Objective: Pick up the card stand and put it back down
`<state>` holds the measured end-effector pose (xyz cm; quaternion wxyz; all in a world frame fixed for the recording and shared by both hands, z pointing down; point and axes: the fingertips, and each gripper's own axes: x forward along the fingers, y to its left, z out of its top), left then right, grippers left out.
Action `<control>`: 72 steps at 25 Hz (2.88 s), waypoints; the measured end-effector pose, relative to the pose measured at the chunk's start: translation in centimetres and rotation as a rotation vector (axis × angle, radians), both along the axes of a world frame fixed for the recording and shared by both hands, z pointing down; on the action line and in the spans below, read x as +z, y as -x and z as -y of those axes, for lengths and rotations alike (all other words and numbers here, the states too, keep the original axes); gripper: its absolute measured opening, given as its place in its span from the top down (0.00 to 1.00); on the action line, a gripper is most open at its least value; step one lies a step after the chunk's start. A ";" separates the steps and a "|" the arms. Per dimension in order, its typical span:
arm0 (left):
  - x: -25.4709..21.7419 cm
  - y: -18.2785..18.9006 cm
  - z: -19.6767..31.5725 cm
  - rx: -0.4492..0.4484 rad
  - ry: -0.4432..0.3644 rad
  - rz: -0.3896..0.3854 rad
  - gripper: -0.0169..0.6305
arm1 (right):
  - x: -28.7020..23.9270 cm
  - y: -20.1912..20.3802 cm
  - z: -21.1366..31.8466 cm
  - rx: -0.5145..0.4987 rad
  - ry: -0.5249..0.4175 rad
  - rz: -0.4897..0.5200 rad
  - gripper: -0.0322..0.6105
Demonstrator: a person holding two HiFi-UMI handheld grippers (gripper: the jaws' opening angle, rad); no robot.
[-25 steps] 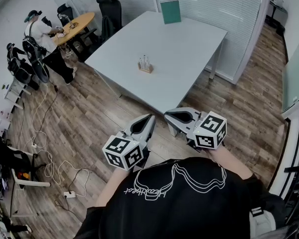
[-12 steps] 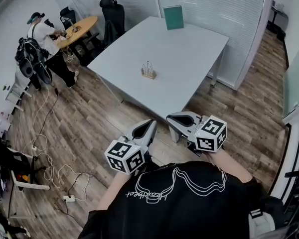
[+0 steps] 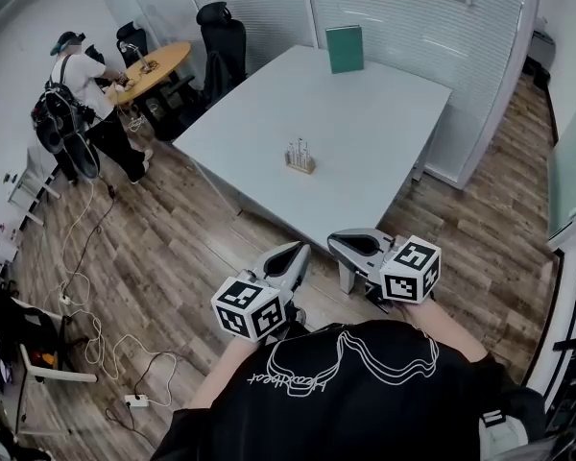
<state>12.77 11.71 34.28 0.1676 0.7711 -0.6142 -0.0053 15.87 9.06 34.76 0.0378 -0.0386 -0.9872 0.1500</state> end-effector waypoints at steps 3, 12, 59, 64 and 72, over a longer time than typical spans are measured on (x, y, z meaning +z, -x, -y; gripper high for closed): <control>0.0 3.2 1.0 0.015 0.007 -0.002 0.95 | 0.1 3.0 1.2 0.036 0.016 -0.002 0.94; -0.8 13.6 5.2 0.112 0.025 0.007 0.95 | -0.3 12.7 5.0 0.143 0.053 0.010 0.94; 9.8 28.1 23.6 0.289 0.193 -0.022 0.95 | 10.3 21.0 23.4 0.513 0.127 -0.192 0.92; 12.1 28.7 26.1 0.300 0.229 -0.010 0.94 | 12.0 21.2 25.4 0.513 0.133 -0.227 0.90; 15.9 29.3 29.1 0.327 0.297 0.030 0.82 | 14.9 21.9 28.0 0.483 0.085 -0.306 0.81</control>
